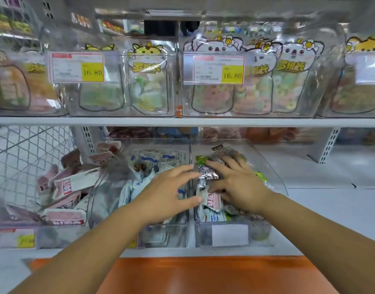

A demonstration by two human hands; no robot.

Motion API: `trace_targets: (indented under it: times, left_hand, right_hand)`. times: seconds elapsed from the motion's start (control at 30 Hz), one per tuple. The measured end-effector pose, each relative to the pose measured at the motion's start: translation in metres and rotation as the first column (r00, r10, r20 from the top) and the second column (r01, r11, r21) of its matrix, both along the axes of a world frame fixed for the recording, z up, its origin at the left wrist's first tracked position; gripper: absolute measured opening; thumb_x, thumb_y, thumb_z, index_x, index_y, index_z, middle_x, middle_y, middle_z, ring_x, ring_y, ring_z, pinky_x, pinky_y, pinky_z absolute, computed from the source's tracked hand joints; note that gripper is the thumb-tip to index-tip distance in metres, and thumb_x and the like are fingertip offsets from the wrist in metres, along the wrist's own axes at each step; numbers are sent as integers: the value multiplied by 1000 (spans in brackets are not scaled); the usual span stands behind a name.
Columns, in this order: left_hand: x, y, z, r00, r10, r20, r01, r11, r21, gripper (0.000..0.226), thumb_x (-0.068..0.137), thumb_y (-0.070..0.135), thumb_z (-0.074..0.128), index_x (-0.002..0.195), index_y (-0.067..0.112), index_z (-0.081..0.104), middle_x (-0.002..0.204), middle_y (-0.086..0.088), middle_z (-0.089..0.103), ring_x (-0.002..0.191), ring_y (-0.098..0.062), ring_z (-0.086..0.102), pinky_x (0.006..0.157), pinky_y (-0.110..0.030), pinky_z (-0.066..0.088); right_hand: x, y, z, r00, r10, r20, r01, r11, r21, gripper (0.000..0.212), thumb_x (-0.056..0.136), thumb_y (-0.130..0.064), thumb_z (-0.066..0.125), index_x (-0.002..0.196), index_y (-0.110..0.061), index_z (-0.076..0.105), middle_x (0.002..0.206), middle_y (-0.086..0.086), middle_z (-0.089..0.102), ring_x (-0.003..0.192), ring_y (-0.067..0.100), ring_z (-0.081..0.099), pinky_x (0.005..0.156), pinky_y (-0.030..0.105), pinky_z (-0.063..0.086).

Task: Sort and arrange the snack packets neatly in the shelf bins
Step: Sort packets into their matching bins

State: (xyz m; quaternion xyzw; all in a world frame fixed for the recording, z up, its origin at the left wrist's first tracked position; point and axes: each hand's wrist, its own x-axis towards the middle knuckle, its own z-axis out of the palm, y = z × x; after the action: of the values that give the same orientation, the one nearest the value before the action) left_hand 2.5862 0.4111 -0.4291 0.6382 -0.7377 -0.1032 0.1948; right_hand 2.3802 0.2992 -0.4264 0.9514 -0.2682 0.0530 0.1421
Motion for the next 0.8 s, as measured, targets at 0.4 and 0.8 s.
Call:
trace_targets:
  times: [0.4,0.8]
  left_hand:
    - [-10,-1,29,983,-18,-183,19,1000,5,83,65,66,75,138,49,40,153,25,20,141,0,15,116,-32,19]
    - [26,43,35,690,130,-712,-155,987,30,40,82,19,76,118,24,60,104,4,73,93,-13,70,88,-41,55]
  right_hand:
    - [-24,32,55,681,-350,643,-209,749,629,10,88,-22,67,79,-24,72,70,-23,62,63,-9,56,55,5,38]
    - [62,69,41,506,-451,735,-468,573,673,11,92,-28,62,101,-26,68,92,1,73,75,12,69,69,34,60]
